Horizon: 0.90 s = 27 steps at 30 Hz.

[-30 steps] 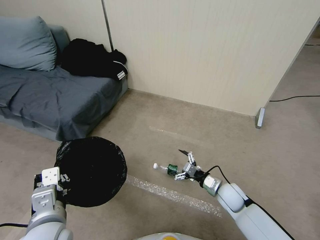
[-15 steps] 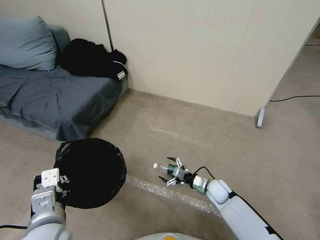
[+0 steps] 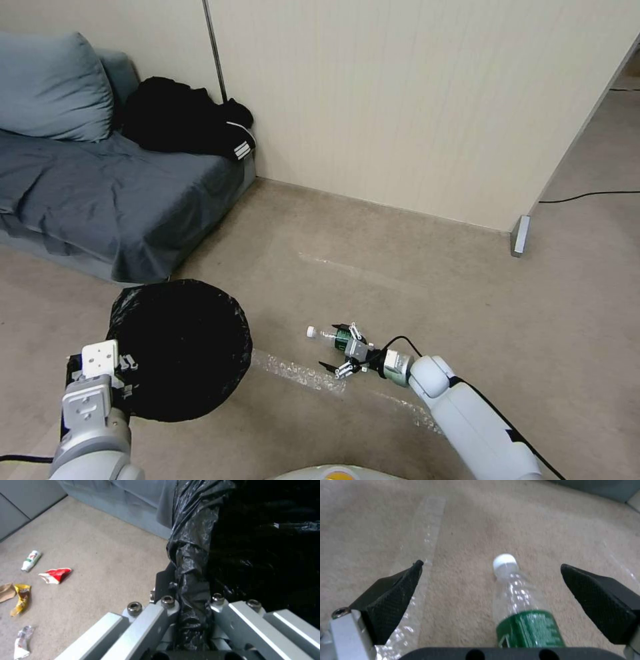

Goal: Pick up the trash bin, then pick up the garbage from the floor and place it into the trash bin.

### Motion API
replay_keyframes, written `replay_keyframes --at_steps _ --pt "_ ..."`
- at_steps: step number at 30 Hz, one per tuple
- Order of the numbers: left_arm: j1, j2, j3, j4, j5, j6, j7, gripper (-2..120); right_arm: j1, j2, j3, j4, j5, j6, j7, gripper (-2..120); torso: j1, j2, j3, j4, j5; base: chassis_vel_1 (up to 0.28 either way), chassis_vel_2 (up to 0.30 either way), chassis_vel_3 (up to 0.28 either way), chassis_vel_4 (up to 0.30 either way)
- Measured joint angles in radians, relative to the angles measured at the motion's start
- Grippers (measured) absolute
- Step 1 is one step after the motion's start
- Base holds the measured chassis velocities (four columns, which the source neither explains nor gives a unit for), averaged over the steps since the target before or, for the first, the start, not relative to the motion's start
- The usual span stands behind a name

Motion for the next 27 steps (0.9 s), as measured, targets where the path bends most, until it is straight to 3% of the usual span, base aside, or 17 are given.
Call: replay_keyframes --at_steps 19,27 --pt "0.014 -0.008 0.007 -0.006 0.019 -0.006 0.0 1 0.127 0.059 0.105 -0.273 -0.07 0.046 -0.028 99 0.0 0.0 0.0 0.0 0.0 0.0 0.0 0.0 0.0" --pt "0.024 -0.019 0.035 -0.006 0.036 -0.009 0.0 1 0.147 0.076 0.129 -0.333 -0.058 0.064 -0.065 71 0.0 0.0 0.0 0.0 0.0001 0.0 0.0 0.0 0.0"
